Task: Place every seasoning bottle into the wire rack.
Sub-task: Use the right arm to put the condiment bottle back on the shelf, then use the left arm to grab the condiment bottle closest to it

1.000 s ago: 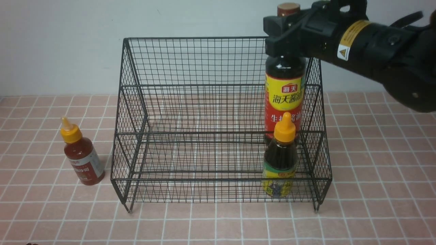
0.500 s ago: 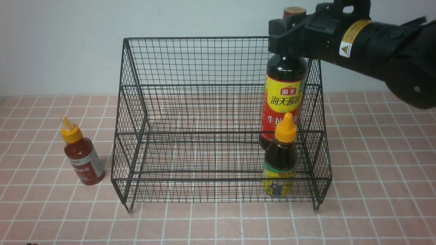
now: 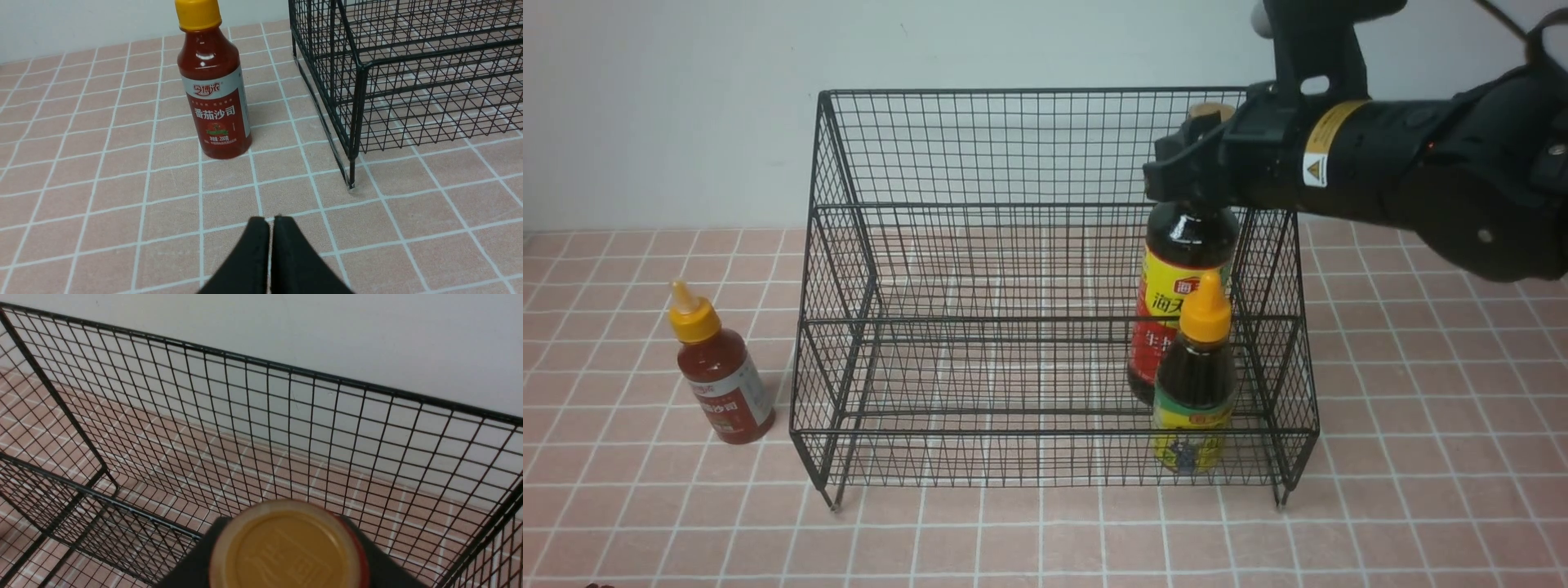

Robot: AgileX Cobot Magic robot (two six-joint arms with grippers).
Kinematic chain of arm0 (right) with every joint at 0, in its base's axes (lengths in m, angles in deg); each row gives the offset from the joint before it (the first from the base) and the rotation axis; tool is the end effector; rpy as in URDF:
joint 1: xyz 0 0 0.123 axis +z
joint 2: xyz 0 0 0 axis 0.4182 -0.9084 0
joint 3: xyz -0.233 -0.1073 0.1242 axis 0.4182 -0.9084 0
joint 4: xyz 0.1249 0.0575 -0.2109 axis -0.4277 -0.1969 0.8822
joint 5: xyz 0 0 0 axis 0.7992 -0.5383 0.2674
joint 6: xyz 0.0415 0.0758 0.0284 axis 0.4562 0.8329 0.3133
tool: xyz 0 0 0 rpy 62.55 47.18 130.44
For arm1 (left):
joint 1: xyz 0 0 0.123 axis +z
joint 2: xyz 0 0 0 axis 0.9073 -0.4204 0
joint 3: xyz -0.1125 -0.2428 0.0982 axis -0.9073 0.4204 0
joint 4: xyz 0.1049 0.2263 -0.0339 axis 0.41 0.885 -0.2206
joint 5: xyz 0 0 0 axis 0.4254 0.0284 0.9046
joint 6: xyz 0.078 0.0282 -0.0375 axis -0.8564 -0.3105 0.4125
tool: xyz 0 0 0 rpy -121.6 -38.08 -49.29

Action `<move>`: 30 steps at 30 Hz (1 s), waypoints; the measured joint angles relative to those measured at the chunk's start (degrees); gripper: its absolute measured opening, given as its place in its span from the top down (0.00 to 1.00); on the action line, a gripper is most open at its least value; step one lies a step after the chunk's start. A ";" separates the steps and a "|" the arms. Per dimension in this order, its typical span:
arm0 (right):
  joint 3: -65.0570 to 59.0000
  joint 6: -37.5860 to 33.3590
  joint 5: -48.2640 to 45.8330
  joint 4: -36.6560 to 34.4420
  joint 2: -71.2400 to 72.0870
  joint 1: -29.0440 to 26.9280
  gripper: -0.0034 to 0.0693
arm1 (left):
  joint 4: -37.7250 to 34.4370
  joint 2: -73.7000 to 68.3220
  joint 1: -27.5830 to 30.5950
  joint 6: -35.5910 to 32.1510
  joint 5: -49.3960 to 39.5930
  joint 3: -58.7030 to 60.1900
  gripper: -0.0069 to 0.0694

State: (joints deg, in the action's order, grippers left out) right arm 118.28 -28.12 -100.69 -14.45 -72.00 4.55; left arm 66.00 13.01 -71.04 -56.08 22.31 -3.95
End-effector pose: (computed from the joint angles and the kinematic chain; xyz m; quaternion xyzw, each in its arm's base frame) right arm 0.3221 0.1709 0.3134 -0.1359 0.8554 0.1224 0.4846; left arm 0.0519 -0.0067 0.1711 0.0790 0.8034 -0.0111 0.5901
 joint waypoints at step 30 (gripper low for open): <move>0.05 -0.37 -5.48 -0.60 13.13 0.00 0.31 | 0.00 0.00 0.00 0.00 0.00 0.00 0.92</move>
State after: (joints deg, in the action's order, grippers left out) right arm 118.33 -28.49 -106.18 -15.05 -58.87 4.55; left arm 66.00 13.01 -71.04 -56.08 22.31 -3.95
